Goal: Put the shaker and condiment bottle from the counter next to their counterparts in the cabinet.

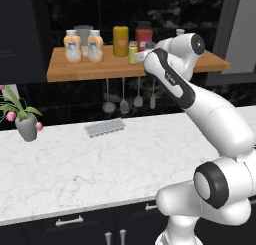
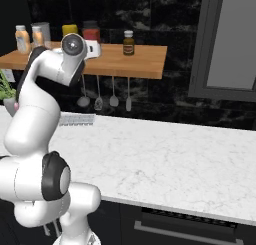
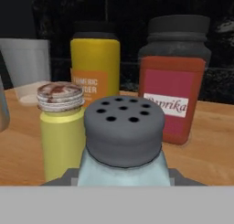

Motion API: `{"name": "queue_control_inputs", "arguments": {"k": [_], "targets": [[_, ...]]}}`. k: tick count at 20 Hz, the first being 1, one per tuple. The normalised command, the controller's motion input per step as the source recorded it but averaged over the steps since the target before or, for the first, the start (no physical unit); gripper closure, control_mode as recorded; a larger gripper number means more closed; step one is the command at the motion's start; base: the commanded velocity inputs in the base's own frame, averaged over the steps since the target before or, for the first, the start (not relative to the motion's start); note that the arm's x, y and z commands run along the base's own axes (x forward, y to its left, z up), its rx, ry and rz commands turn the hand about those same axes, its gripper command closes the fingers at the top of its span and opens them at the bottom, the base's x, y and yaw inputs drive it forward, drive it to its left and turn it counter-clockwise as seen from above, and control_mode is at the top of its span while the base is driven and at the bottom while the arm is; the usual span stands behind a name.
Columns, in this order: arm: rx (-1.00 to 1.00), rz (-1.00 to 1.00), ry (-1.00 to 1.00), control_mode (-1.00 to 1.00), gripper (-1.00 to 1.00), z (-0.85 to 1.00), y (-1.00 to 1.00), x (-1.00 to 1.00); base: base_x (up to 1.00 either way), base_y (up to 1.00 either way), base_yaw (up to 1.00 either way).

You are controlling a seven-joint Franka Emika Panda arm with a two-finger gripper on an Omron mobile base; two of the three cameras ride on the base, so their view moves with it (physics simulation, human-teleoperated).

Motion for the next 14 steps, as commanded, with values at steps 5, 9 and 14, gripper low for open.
{"name": "queue_control_inputs", "arguments": {"k": [5,9,14], "targets": [[0.0,0.05,-0.02,-1.0,1.0,0.0,0.0,0.22,0.0,0.0,0.0],[0.0,0.05,-0.02,-1.0,1.0,0.0,0.0,0.21,0.0,0.0,0.0],[0.0,0.05,0.0,-1.0,1.0,-0.05,0.0,0.13,0.0,0.0,0.0]]}}
